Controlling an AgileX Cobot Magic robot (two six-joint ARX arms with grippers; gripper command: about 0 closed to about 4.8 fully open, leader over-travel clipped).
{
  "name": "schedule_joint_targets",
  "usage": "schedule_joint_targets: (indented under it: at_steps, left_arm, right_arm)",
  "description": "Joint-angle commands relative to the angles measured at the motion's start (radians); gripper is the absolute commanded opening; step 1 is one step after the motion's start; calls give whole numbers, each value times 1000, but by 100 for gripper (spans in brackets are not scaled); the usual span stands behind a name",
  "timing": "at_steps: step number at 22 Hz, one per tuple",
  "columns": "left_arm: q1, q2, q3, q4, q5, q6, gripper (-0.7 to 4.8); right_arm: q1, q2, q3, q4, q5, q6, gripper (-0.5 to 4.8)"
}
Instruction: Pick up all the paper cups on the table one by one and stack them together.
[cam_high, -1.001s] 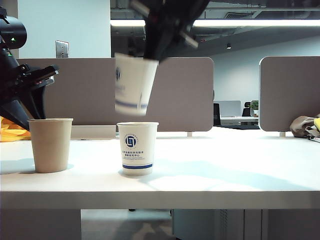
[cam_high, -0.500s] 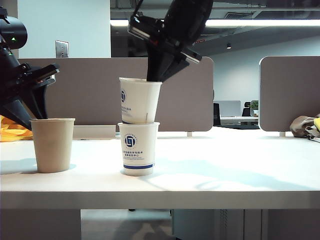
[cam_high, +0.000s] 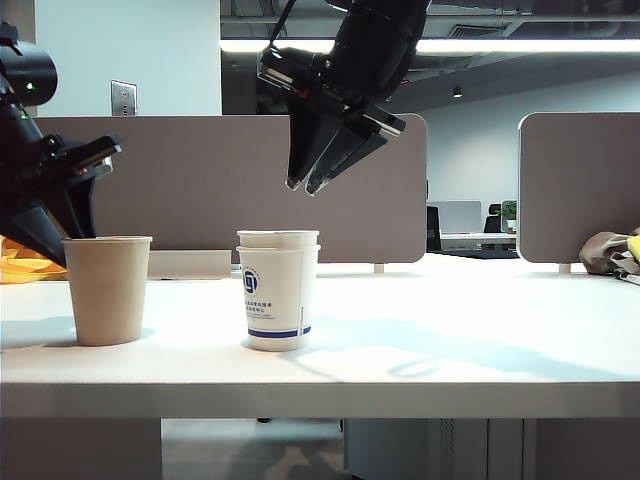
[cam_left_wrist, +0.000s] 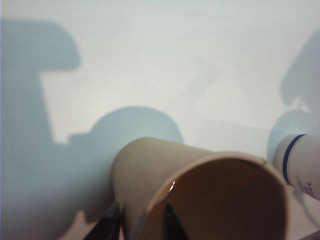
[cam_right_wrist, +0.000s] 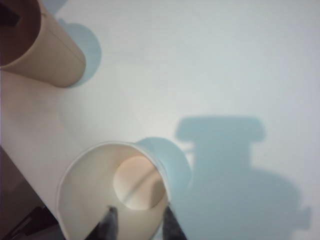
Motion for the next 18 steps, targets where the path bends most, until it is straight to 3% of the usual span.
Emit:
schedule_joint_targets:
  at_steps: [1,6,8,13,16,18]
  left_arm:
    - [-3,10,5,13,18,-5,58]
    - [-3,14,5,24,17,-5,44]
    - [-3,14,5,24,17,-5,-2]
    - [-3,14,5,34,17,-5,-6]
    - [-3,13,37,-9,18,-5,-6]
    - [-4,11,123,-112,64,-5,-6]
  right_arm:
    - [1,-8,11,-11,1,1,130]
    - [0,-8,22,-51,6,0,130]
    - [0,-8,22,-56,6,1,130]
    - [0,-8,38,-74,7,0,130]
    - [-3,-9,95,-116,81,-5,131]
    - [-16,-14,141,-163,155,-7,131]
